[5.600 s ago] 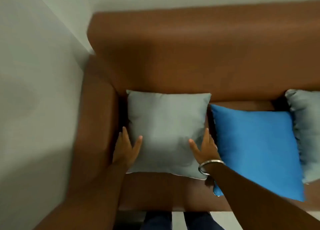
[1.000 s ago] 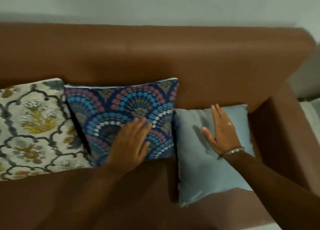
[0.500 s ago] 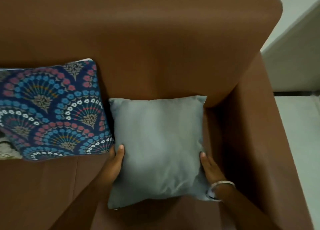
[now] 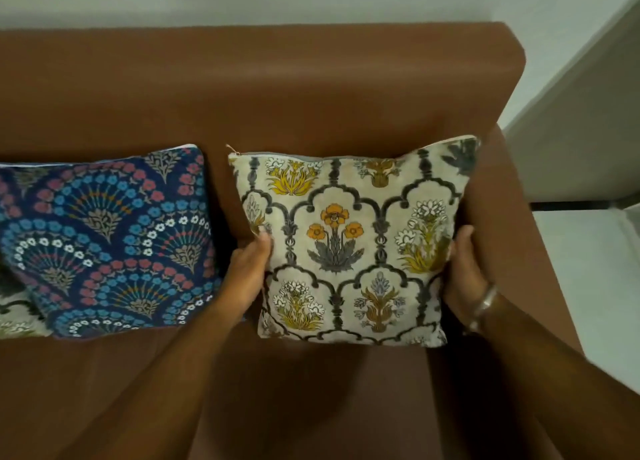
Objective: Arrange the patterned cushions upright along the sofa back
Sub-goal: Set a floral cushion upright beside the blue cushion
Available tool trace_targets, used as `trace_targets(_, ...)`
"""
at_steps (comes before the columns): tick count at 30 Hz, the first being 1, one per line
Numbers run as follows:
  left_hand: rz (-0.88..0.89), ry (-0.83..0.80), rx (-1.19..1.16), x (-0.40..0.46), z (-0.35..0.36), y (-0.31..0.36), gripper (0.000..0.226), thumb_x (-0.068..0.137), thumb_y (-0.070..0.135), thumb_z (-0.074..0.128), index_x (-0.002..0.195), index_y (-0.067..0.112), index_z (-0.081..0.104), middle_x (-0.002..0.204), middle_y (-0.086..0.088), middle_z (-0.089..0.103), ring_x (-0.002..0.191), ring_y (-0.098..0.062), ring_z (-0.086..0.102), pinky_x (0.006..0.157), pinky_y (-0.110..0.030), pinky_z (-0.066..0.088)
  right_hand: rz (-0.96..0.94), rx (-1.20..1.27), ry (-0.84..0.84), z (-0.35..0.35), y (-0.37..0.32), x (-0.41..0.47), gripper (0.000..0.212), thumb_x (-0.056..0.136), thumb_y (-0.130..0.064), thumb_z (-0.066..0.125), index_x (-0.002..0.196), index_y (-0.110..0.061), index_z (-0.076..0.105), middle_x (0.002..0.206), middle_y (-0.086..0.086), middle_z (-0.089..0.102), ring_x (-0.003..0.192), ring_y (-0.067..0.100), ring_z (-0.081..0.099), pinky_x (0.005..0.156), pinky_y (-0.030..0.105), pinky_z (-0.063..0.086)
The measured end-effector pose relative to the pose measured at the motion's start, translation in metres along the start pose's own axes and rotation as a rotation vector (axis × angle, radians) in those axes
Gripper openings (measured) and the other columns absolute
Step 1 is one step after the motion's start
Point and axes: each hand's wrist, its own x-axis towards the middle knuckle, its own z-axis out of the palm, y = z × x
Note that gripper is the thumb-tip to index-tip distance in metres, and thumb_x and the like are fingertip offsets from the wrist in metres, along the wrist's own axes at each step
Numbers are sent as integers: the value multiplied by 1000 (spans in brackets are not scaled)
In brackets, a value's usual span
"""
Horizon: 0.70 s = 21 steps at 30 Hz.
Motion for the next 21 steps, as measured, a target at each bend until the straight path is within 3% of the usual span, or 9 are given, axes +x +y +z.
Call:
trace_targets(2, 56, 47, 45, 9, 14, -10, 86, 80, 86, 29, 142, 30, 50, 150, -6, 36, 140, -30, 37, 116, -48, 30, 24, -21, 49, 1, 9, 16, 105, 52, -101, 39, 136, -40, 55, 136, -4, 64, 123, 19, 60, 108, 44, 44)
trace_targets(4, 96, 38, -61, 12, 22, -13, 92, 70, 92, 32, 140, 33, 45, 138, 5, 45, 135, -24, 43, 109, -39, 35, -22, 3, 69, -16, 27, 36, 109, 50, -103, 39, 138, -40, 53, 138, -1, 63, 124, 22, 60, 112, 51, 40)
trace_targets(6, 136, 32, -162, 13, 28, -14, 79, 64, 96, 34, 119, 41, 47, 118, 17, 53, 116, -13, 54, 101, -32, 43, -33, -37, 139, -15, 27, 43, 112, 49, -102, 40, 140, -37, 52, 137, -1, 63, 125, 22, 59, 113, 51, 39)
trace_targets(8, 174, 57, -146, 8, 31, -20, 63, 71, 89, 35, 109, 41, 48, 111, 10, 57, 100, -9, 57, 94, -28, 52, -89, -145, 242, 1, 19, 33, 102, 63, -96, 36, 143, -34, 48, 143, 0, 58, 132, 22, 53, 114, 49, 38)
trace_targets(11, 357, 304, 256, -15, 37, -40, 80, 89, 72, 33, 149, 19, 34, 155, -14, 38, 141, -27, 39, 117, -47, 32, -453, -695, 478, 8, 34, 5, 76, 91, -58, 28, 156, -20, 19, 164, 6, 23, 152, 25, 18, 123, 49, 17)
trace_targets(13, 535, 459, 645, -22, 46, -49, 78, 96, 63, 29, 156, 13, 22, 165, -18, 16, 153, -34, 12, 122, -51, 9, -903, -1210, 384, 13, 50, -1, 73, 96, -46, 34, 157, -12, 12, 165, 9, 13, 153, 30, 8, 123, 52, 9)
trace_targets(15, 788, 473, 877, -8, 50, -40, 74, 99, 59, 24, 157, 12, 19, 165, -20, 12, 154, -35, 6, 122, -56, 1, -1196, -1564, 157, 24, 63, 17, 74, 95, -44, 40, 157, -14, 14, 165, 8, 12, 153, 31, 8, 121, 57, 12)
trace_targets(18, 1101, 458, 1113, 43, 38, -17, 76, 99, 62, 19, 160, 17, 10, 168, -14, 0, 155, -30, -2, 121, -59, 4, -1351, -1823, 9, 36, 49, 65, 70, 96, -54, 33, 156, -19, 22, 162, 7, 24, 150, 31, 19, 118, 57, 17)
trace_targets(21, 1067, 436, 1168, 80, 3, 6, 77, 96, 67, 15, 160, 25, 5, 167, -16, 7, 155, -27, -6, 121, -58, 3, -1247, -1907, 67, 3, 0, 101, 76, 90, -68, 24, 152, -24, 30, 160, 7, 28, 146, 30, 30, 114, 56, 25)
